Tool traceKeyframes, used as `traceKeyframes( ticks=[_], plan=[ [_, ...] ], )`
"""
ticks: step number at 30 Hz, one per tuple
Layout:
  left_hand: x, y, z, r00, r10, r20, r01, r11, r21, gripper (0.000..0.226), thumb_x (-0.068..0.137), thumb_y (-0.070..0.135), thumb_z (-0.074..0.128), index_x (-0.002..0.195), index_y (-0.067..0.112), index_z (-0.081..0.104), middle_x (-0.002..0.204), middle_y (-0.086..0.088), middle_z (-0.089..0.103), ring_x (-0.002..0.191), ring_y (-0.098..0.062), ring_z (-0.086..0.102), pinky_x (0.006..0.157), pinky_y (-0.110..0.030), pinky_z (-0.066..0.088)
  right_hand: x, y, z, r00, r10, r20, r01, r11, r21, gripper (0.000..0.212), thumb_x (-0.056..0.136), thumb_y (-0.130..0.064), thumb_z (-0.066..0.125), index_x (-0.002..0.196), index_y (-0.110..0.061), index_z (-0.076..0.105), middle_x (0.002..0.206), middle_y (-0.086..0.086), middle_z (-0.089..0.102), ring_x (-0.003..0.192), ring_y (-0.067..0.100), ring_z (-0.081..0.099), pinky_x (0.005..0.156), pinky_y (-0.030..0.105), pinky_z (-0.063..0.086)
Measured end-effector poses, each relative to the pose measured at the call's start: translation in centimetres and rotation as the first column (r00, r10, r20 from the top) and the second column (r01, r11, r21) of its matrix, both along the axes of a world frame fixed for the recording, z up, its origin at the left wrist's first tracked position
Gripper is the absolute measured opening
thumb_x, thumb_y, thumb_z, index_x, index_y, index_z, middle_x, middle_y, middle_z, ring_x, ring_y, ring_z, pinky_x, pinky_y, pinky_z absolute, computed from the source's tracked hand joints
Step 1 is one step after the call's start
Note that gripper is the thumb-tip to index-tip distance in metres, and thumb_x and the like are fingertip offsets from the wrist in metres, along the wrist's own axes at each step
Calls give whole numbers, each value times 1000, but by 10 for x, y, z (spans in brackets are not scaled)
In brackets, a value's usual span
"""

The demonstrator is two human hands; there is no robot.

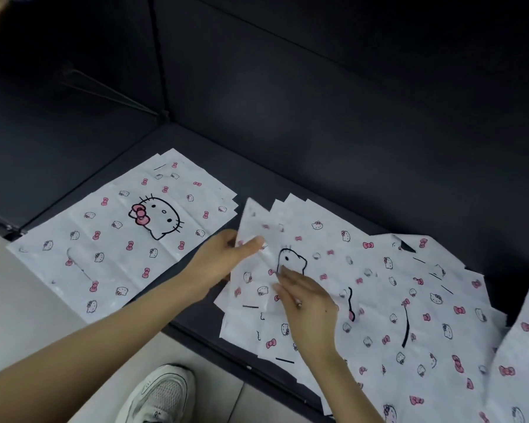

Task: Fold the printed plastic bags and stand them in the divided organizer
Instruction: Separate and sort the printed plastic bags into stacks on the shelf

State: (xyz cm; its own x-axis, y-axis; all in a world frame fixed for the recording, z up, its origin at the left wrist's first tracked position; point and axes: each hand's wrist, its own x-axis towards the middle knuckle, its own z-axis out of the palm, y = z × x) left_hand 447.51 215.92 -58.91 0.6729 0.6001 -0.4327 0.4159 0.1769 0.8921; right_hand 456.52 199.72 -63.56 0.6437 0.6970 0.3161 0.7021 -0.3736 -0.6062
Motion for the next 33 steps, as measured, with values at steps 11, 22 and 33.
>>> traceKeyframes(
  ticks=[11,22,33],
  plan=[
    [-82,53,12,850,454,269,-524,781,338,36,94,19,59,122,39,47,94,-3,69,81,-17,66,69,-33,55,-16,124,26,973,229,7,-228,966,120,33,86,-38,55,106,-20,74,113,-2,70,109,12,60,102,16,34],
    [-149,96,-44,633,774,37,-733,582,352,34,89,7,54,120,20,46,81,11,56,80,-22,58,74,-33,44,-34,153,-32,964,262,-33,-252,873,-418,55,93,-47,34,137,-19,52,150,9,39,142,28,31,118,42,11],
    [-159,97,-38,588,713,-382,-280,622,731,78,83,22,67,146,5,26,127,-27,42,117,-44,42,92,-51,38,-20,99,-18,990,111,85,-81,952,-296,50,88,-45,41,114,-14,70,124,14,64,116,34,60,100,54,40]
  ],
)
